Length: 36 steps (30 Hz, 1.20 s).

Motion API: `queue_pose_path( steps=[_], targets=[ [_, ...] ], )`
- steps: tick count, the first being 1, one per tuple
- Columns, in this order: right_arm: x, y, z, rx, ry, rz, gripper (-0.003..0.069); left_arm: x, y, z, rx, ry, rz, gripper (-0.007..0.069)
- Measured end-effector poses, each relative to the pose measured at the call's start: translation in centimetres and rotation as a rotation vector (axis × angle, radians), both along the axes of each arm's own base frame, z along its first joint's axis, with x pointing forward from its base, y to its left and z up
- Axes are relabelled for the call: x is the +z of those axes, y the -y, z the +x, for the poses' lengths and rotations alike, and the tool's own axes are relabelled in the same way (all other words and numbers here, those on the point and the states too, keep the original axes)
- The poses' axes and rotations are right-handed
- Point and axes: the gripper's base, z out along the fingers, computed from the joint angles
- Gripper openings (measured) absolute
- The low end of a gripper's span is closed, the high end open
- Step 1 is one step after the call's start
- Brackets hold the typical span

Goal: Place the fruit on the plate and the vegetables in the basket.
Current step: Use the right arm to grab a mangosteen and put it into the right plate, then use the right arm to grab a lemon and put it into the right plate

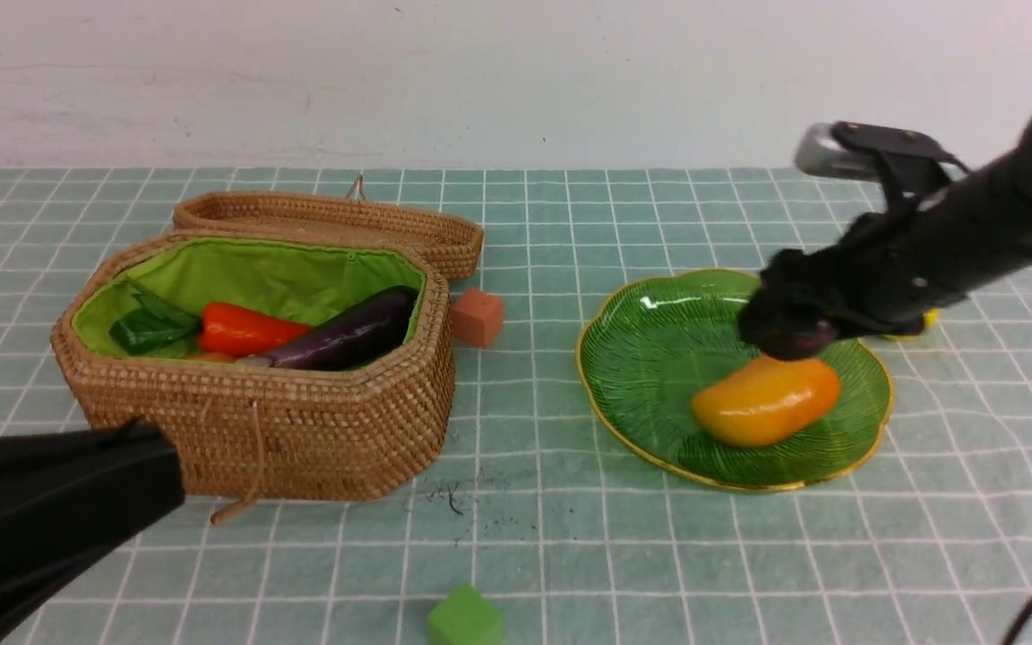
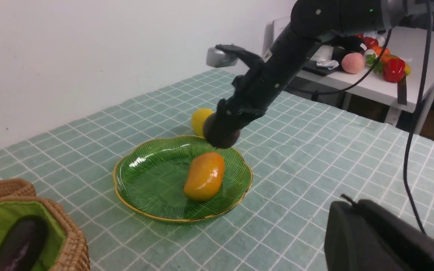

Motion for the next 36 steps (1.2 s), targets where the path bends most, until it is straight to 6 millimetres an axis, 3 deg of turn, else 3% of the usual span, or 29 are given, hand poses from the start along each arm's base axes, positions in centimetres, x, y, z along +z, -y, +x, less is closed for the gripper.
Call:
queue_pose_path(
  steps=[3,6,8,11,16,22,25,26,27,29,33,36],
  targets=[
    [-1.4,-3.1,2.2,0.072,0.073,-0.015,0.0568,0.0,0.0,0.0,0.000,-0.009,-0.009,-0.0013],
    [-3.0,-4.4,3.9,0.104,0.087,-0.036,0.0568,0.0,0.0,0.0,0.001,-0.015,-0.014,-0.0013],
    [-4.1,-4.6,4.7,0.115,0.071,-0.046,0.0568,0.0,0.0,0.0,0.001,-0.017,-0.016,-0.0013],
    [-5.1,-4.7,5.0,0.135,0.038,-0.061,0.0633,0.0,0.0,0.0,0.001,-0.017,-0.016,-0.0013],
    [-3.5,-4.2,4.2,0.179,0.022,-0.097,0.0676,0.0,0.0,0.0,0.001,-0.019,-0.017,-0.0013],
    [0.5,-0.7,2.9,0.084,0.005,-0.134,0.0612,0.0,0.0,0.0,0.002,-0.018,-0.018,-0.0013],
    [2.0,4.0,3.2,-0.134,-0.007,-0.137,0.0526,0.0,0.0,0.0,0.001,-0.018,-0.018,-0.0013],
    [1.9,5.9,3.6,-0.205,0.001,-0.154,0.0492,0.0,0.0,0.0,0.003,-0.016,-0.020,-0.0013],
    [1.9,6.2,3.6,-0.216,0.003,-0.156,0.0489,0.0,0.0,0.0,0.003,-0.015,-0.021,-0.0013],
    [1.1,9.7,4.9,-0.333,0.019,-0.165,0.0470,0.3,-0.1,0.1,0.018,0.002,-0.041,-0.0012],
    [-0.3,11.4,6.5,-0.384,0.000,-0.147,0.0504,0.6,-0.2,0.2,0.033,0.022,-0.062,-0.0011],
    [-2.3,11.9,9.2,-0.394,-0.003,-0.141,0.0603,0.7,-0.2,0.3,0.044,0.036,-0.078,-0.0010]
  ],
)
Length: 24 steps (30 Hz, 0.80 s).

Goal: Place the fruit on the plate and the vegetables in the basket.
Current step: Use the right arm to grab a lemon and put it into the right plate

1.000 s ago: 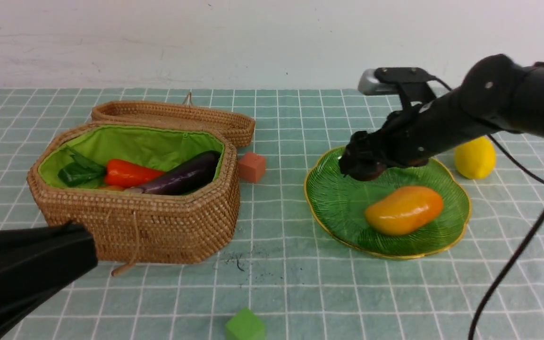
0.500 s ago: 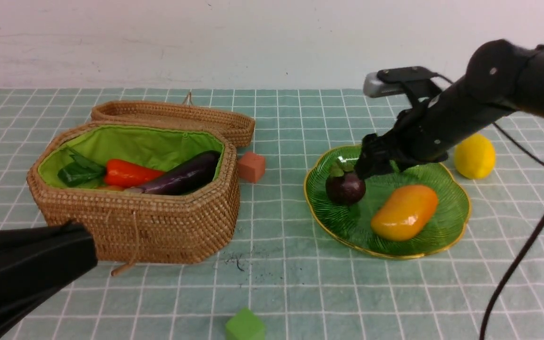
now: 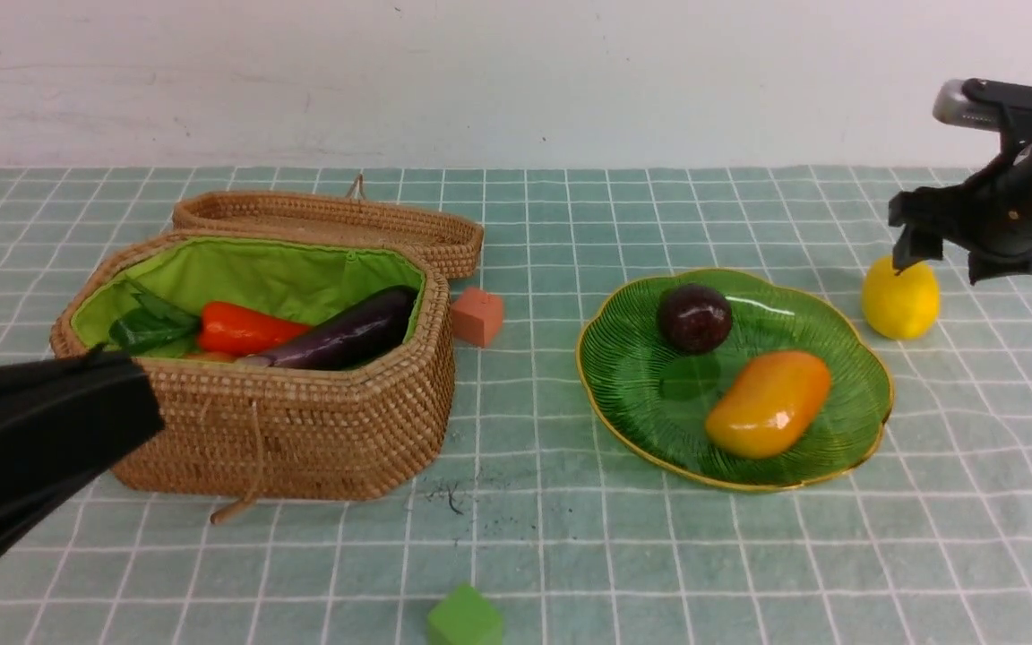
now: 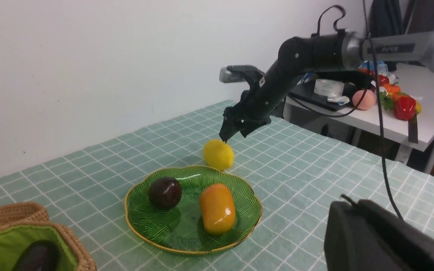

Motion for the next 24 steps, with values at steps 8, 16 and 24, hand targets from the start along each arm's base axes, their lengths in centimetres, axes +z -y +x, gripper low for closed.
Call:
queue_pose_path(
  steps=[8,16,24],
  targets=[
    [-4.1,0.8,4.1,-0.030,-0.019,-0.019,0.0672,0.0,0.0,0.0,-0.003,-0.005,0.002,-0.0010],
    [-7.8,1.2,5.4,-0.043,-0.094,-0.014,0.0610,-0.1,0.0,0.0,-0.004,-0.006,0.004,-0.0010],
    [-7.3,1.1,5.1,0.002,-0.111,-0.041,0.0566,-0.1,0.0,0.0,-0.004,-0.006,0.004,-0.0009]
  ],
)
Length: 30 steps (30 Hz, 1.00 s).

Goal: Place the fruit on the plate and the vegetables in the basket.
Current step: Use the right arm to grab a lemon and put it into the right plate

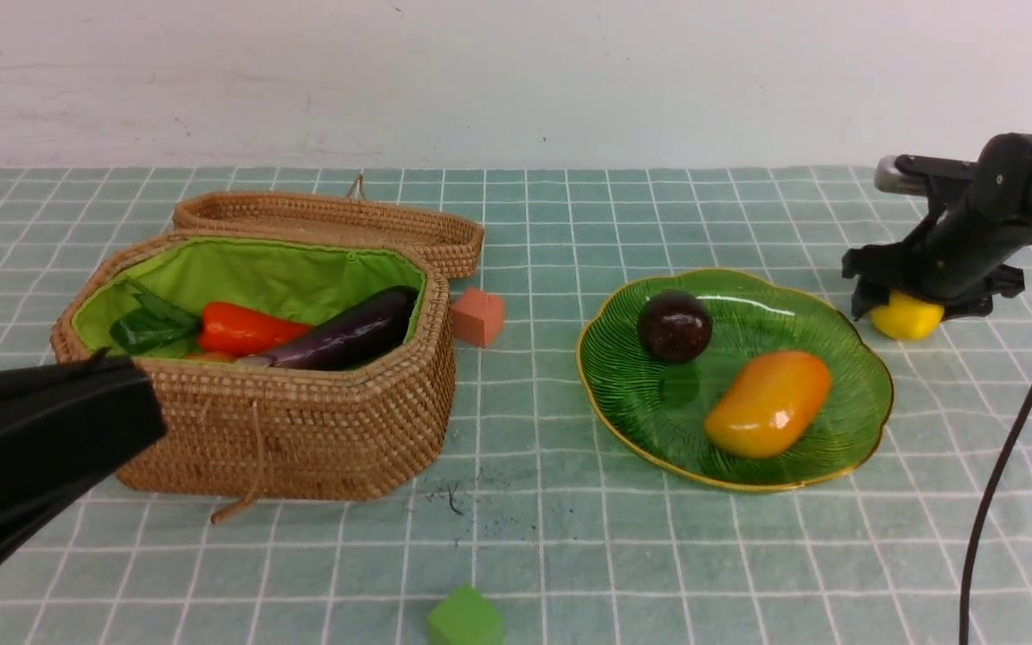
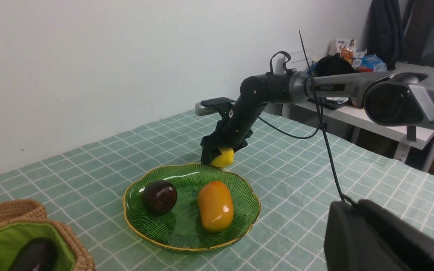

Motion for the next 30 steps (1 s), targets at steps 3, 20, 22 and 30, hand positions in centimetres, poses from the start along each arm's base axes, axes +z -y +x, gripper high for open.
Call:
queue_pose_path(
  steps=[3,20,22,30],
  targets=[
    [2.2,-0.2,-1.0,0.023,-0.039,0.000,0.0566,0.0,0.0,0.0,0.000,0.000,0.000,-0.0009],
    [5.6,-11.7,-5.8,0.378,-0.093,0.069,0.0566,0.0,0.0,0.0,0.000,0.000,0.001,-0.0002],
    [5.0,-11.6,-5.3,0.373,-0.073,0.054,0.0566,0.0,0.0,0.0,0.000,0.000,0.001,-0.0002],
    [6.3,-11.6,-5.5,0.369,-0.033,0.052,0.0679,-0.1,0.0,0.0,0.004,0.009,0.019,0.0001]
  ],
)
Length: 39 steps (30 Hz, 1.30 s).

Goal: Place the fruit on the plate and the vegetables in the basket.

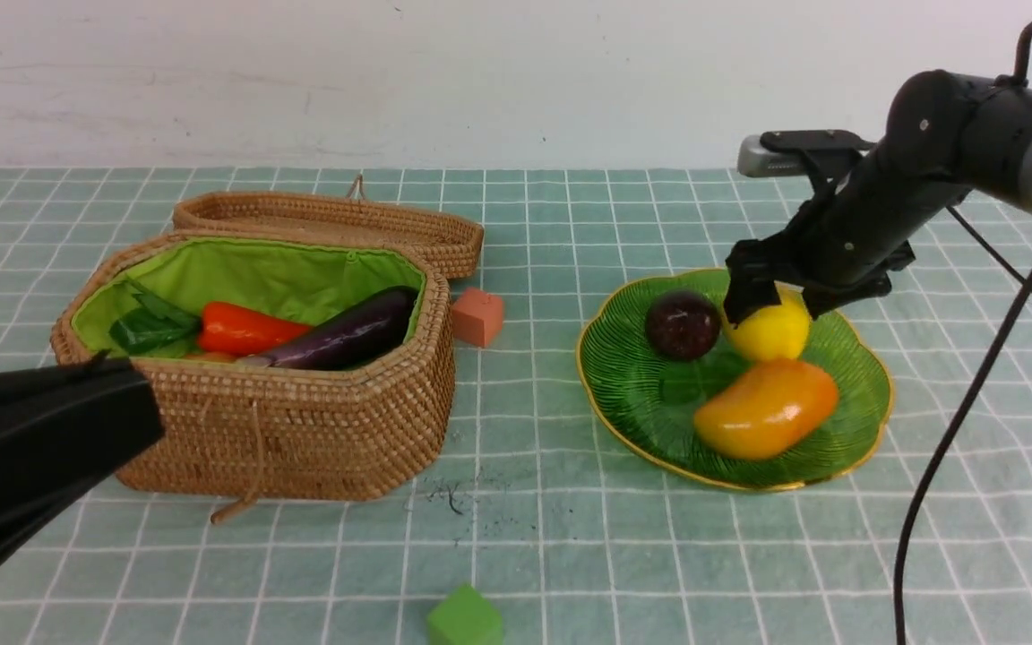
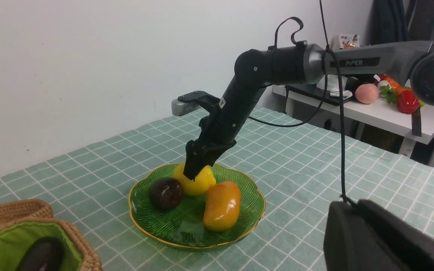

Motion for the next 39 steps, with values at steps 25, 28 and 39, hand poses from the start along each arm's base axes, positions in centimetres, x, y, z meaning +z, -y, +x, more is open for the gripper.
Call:
queue_pose_path(
  steps=[25,28,39],
  targets=[
    [13.0,3.9,-30.2,-0.039,-0.028,0.045,-0.0010,-10.7,-1.7,-0.8,0.105,-0.076,-0.065,-0.0013],
    [12.2,4.7,-35.2,-0.085,0.074,0.078,-0.0007,-11.8,-1.7,-0.7,0.109,-0.106,-0.058,-0.0013],
    [9.7,6.6,-43.5,-0.220,0.541,0.174,-0.0003,-13.6,-1.6,-0.6,0.109,-0.156,-0.031,-0.0013]
  ],
)
